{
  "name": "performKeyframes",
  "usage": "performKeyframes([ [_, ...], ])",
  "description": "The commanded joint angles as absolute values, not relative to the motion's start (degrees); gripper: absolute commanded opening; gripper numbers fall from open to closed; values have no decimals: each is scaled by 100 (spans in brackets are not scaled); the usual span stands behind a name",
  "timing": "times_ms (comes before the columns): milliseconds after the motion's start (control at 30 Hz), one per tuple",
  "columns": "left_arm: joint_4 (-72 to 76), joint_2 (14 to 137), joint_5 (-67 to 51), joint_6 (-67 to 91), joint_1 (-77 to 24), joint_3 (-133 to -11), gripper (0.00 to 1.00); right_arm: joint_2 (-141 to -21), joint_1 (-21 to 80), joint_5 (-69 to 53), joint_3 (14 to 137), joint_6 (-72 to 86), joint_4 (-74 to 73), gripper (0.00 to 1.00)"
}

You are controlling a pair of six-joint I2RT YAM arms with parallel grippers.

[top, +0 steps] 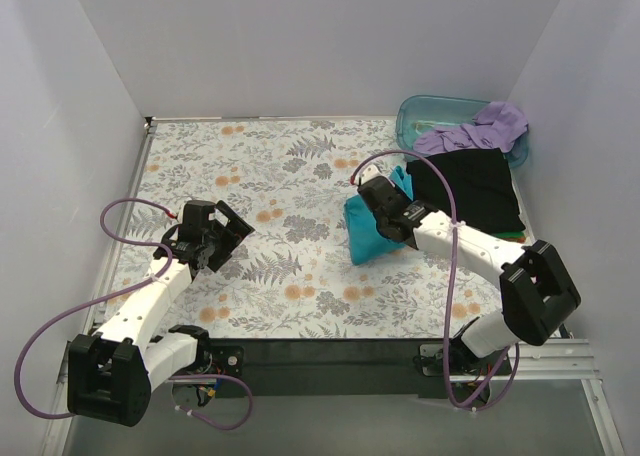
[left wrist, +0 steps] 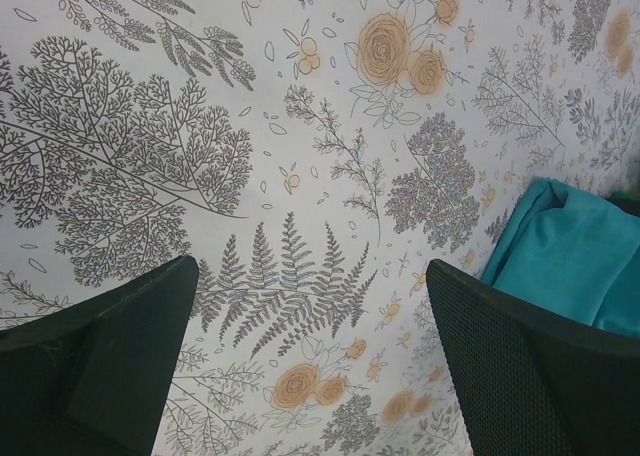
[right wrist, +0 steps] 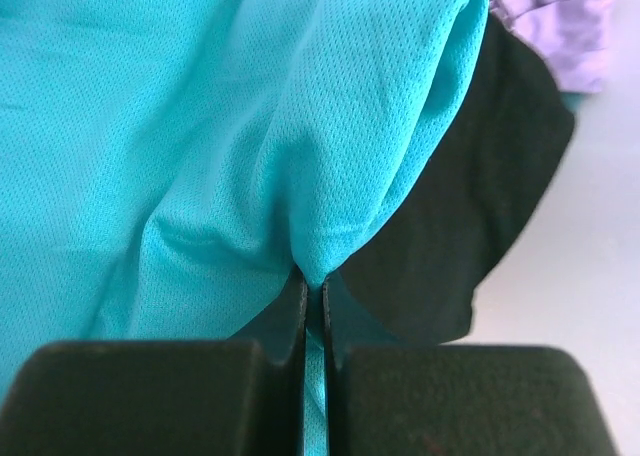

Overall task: Fold and stack the t-shirts
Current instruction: Neatly place the folded tshirt to the corner

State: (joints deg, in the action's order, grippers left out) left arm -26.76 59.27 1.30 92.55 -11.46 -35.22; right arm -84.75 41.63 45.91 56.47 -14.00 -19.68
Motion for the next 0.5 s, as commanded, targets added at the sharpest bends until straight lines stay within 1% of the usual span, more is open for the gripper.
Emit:
performKeyframes([
  [0, -2725, 5810, 281, 9220, -1169, -3586, 98, -8253, 4140, 5080, 5994, -1950, -1890, 1],
  [133, -2742, 5818, 325, 9229, -1169, -3586, 98, -8095, 4052, 5212, 6187, -2179, -1890, 1],
  [467, -2786, 5836, 360, 9237, -1169, -3656, 98, -7357, 3675, 4195, 6784, -2136, -2135, 1],
])
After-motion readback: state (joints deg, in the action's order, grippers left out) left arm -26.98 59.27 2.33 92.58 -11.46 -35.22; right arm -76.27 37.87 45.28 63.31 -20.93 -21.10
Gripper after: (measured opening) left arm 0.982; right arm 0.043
